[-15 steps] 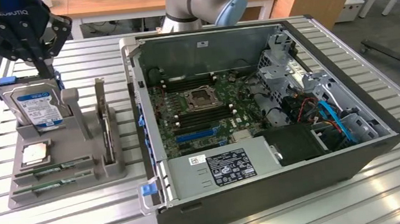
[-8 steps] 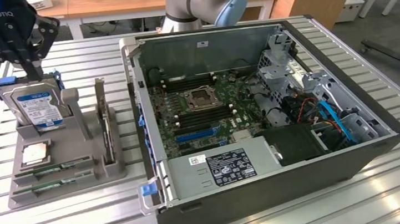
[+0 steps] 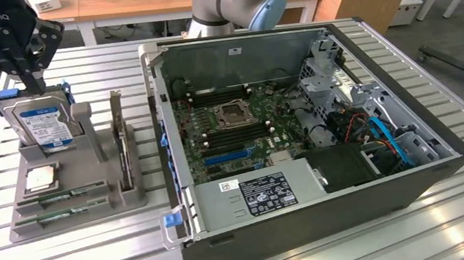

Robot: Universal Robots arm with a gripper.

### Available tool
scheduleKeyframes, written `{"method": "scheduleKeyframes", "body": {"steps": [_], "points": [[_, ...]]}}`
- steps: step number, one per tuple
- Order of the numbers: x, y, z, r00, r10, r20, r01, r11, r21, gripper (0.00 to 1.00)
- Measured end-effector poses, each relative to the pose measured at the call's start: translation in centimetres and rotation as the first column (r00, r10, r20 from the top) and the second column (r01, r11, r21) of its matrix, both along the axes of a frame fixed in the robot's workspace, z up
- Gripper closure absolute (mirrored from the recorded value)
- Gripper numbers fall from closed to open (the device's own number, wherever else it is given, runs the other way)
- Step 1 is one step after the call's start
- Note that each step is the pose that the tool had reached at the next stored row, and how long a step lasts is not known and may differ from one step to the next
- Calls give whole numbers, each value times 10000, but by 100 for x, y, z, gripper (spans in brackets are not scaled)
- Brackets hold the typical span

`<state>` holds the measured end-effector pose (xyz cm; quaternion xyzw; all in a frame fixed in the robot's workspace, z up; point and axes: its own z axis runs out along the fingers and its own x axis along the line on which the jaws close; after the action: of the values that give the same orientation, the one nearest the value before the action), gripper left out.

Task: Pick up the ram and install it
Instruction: 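Reach for the ram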

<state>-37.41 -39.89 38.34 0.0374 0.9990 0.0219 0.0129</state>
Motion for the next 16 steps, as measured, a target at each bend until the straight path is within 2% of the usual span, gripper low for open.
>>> {"method": "scheduleKeyframes", "body": {"steps": [9, 16], "points": [[0, -28, 1, 10000, 1, -1, -1, 10000, 0, 90], [1, -66, 1, 10000, 1, -1, -1, 10000, 0, 90]]}}
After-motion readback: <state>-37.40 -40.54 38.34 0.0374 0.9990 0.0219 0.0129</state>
